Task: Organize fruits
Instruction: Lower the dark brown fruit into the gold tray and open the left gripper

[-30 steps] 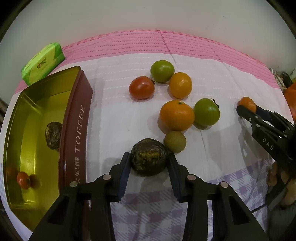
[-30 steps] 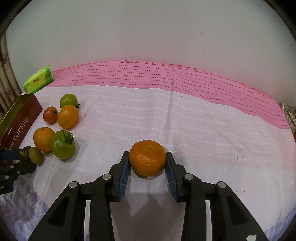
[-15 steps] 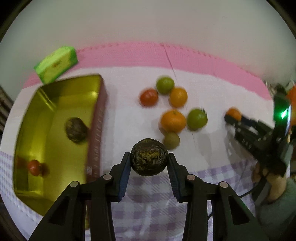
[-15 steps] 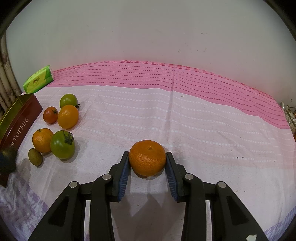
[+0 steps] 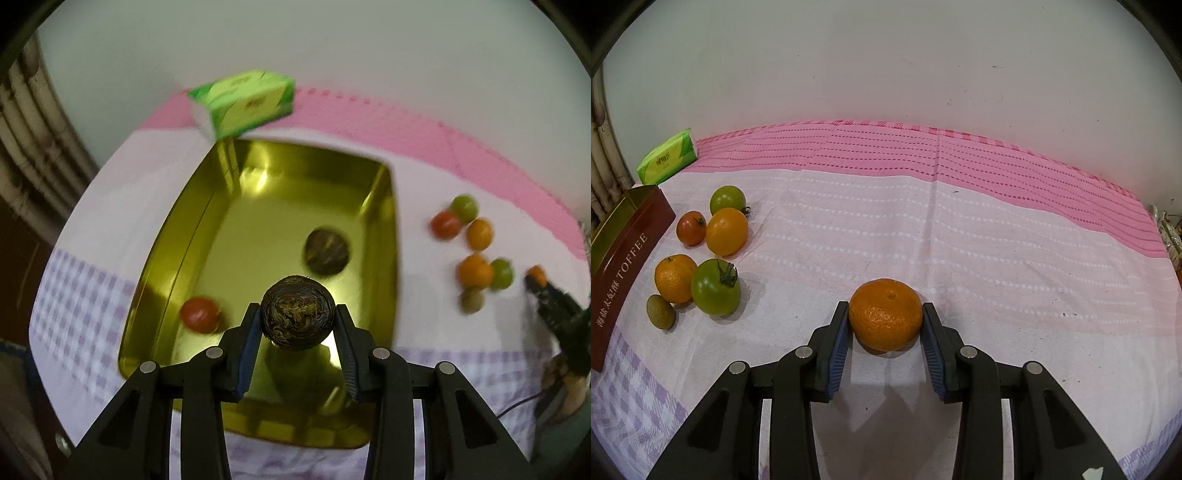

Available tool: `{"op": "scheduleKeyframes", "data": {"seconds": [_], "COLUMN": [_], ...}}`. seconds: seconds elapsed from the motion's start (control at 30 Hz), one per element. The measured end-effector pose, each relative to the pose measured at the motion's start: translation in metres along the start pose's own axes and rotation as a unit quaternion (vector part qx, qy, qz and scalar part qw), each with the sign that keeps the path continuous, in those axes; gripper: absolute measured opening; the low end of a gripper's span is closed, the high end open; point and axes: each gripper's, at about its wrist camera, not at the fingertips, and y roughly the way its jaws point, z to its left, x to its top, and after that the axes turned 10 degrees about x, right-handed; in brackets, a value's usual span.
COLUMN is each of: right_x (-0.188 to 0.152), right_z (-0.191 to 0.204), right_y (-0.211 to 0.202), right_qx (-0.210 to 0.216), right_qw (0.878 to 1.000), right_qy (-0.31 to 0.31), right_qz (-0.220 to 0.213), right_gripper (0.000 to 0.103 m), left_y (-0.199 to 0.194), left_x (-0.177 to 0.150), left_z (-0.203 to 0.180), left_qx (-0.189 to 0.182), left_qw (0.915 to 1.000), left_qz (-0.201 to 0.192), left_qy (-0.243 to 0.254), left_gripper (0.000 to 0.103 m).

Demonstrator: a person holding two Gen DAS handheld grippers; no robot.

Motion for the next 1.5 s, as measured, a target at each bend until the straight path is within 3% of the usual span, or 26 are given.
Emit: {"op": "scheduleKeyframes", "data": {"seconds": [0.27,0.63,1.07,1.4,1.5], "right_x": [-0.001,0.000,0.001,0.001,0.001], "right_z": [-0.001,0.002,0.001,0.000,0.000], "right_y": [0.000,0.002,0.002,0.001,0.001], "right_qx": [-0.002,-0.008,-0.007,-0.002,-0.003], "right_qw": [1.000,1.000,1.000,1.000,1.000], "right_qy": [-0.001,-0.006,-0.006,-0.002,-0.001], "right_qz": [0.000,0.001,0.002,0.001,0.001], "right_gripper": [0.035,0.035,0.035,0.035,0.034], "left_y": [0.025,0.046,0.052,0.028,0.017], "left_x": [-0.016,-0.014,-0.010,-0.021,-0.021], "left_z": [0.008,0.016,0.016,0.011,0.015], "left_qx": [0.011,0.029,0.032,0.020,0.023], "left_qw": [0.9989,0.9980,0.9983,0.9994,0.9996], "left_qz": [0.046,0.056,0.049,0.025,0.007], "left_qy": [0.001,-0.004,0.005,0.016,0.015], "left_gripper": [0.040,0.040,0.041,0.042,0.051]}}
